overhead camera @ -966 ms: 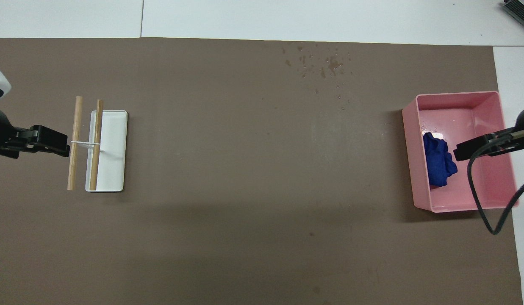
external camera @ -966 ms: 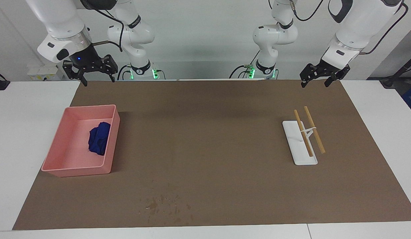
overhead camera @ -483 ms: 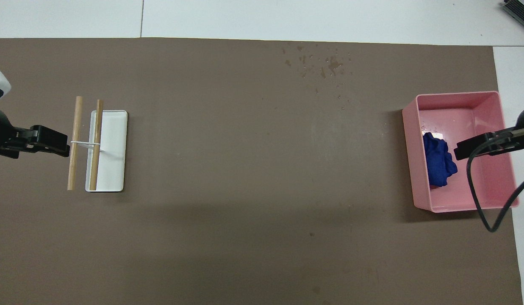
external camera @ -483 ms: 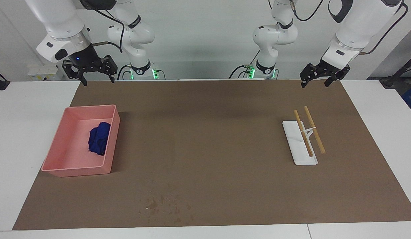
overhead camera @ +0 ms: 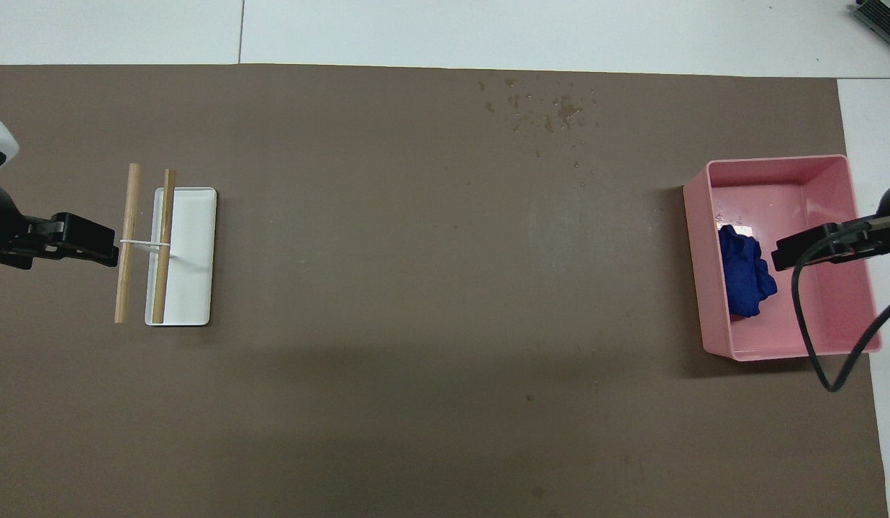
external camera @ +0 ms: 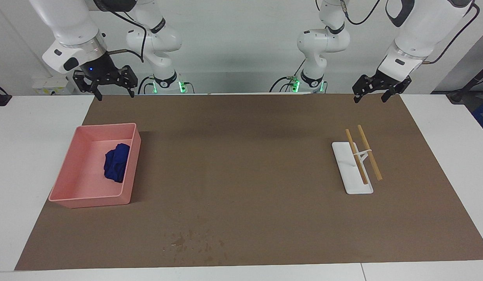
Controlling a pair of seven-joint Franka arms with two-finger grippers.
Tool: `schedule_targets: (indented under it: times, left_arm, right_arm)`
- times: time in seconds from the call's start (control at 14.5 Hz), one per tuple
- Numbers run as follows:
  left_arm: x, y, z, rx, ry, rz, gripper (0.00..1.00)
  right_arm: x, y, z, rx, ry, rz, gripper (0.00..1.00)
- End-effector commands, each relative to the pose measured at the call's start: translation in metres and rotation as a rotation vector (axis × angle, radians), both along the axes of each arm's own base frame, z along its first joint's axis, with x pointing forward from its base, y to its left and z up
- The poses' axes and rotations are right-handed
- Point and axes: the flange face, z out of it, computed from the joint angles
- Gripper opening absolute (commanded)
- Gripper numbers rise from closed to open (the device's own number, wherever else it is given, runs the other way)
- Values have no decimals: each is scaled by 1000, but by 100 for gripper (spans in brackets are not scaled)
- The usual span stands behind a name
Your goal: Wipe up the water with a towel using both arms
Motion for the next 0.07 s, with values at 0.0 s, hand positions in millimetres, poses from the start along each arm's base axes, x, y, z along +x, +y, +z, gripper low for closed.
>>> schedule_targets:
  times: [0.0]
  left_arm:
    - [-6,2,1,-3,9,-3,100]
  right_arm:
    - [-6,0,0,-9,-5,-3,100]
